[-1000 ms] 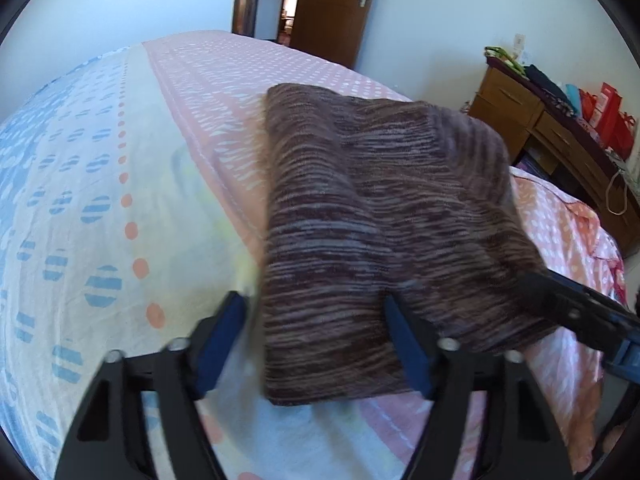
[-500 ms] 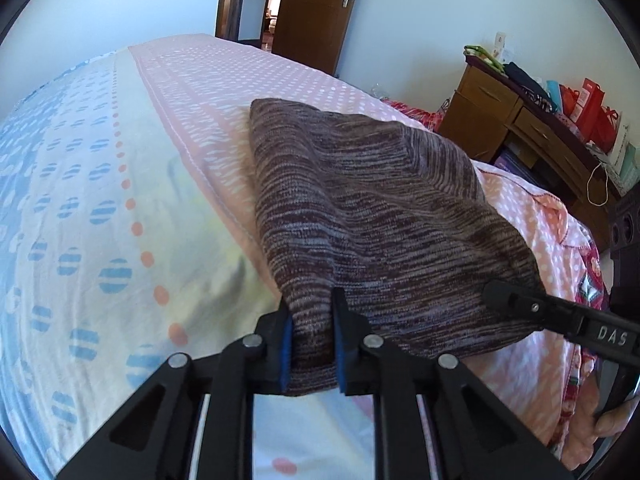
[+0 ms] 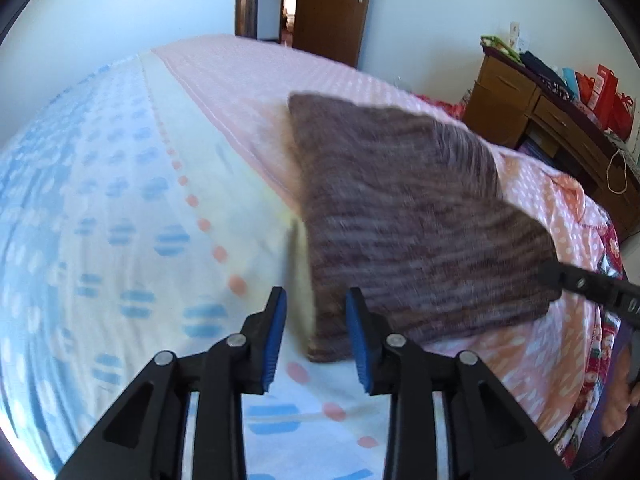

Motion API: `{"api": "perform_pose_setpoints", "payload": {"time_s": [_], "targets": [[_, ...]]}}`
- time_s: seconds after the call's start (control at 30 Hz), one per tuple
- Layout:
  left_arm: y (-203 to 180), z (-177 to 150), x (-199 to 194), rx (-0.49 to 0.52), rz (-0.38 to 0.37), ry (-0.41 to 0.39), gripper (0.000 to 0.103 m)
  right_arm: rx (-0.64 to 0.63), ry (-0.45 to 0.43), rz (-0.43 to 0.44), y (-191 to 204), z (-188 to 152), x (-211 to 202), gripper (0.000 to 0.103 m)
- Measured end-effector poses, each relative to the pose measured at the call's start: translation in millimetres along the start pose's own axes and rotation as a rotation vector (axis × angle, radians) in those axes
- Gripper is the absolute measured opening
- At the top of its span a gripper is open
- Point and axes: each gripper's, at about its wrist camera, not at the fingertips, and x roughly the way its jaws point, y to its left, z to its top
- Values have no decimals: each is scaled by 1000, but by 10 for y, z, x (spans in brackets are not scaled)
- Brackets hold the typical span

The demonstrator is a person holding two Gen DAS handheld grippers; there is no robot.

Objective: Fold small clothes

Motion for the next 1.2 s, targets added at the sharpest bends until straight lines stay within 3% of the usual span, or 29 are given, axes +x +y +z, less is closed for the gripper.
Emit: {"api": "perform_pose_setpoints", "payload": {"time_s": [0.03,0.1,0.2,0.3,0.4,0.5,0.57,0.63,0.73,0.9,0.97,1.07,1.17,1.2], "targets": [[16,56,-34,2,23,-24,39,8,-30,10,-35,95,-46,44],[40,193,-65,-6,39,-59,51,40,-90,36,-114,271,-81,64],[6,416,-11,-32,14,-80,52,78,-126,93,-257,644,90,63],[-56,577,143,-27,17,-87,52,94,-135,32,-310,938,354,37],[-82,631,375,-18,62,-67,52,-38,-155,-73,-122,1059,602,13],[-81,597,673,-27,87,9,58,-115,-39,-170,-26,1084,1110,11],[-42,527,742,-40,100,2,71,-141,-9,-268,-63,1093,1404,11],[-38,489,750,-32,137,-29,81,-101,-24,-257,-136,1178,1459,8],[-23,475,763,-20,140,-38,83,-61,-24,-243,-251,1287,1524,7],[18,465,675,-16,136,-35,83,-126,-62,-299,-101,1181,1372,9],[-12,465,624,2,149,-43,82,-117,-113,-323,-34,1018,1105,11],[-95,410,507,37,177,-63,82,-124,-186,-282,128,691,657,12],[-143,321,333,65,192,-93,81,-166,-256,-271,350,310,257,28],[-163,295,274,75,197,-104,81,-187,-289,-278,430,167,109,39]]}}
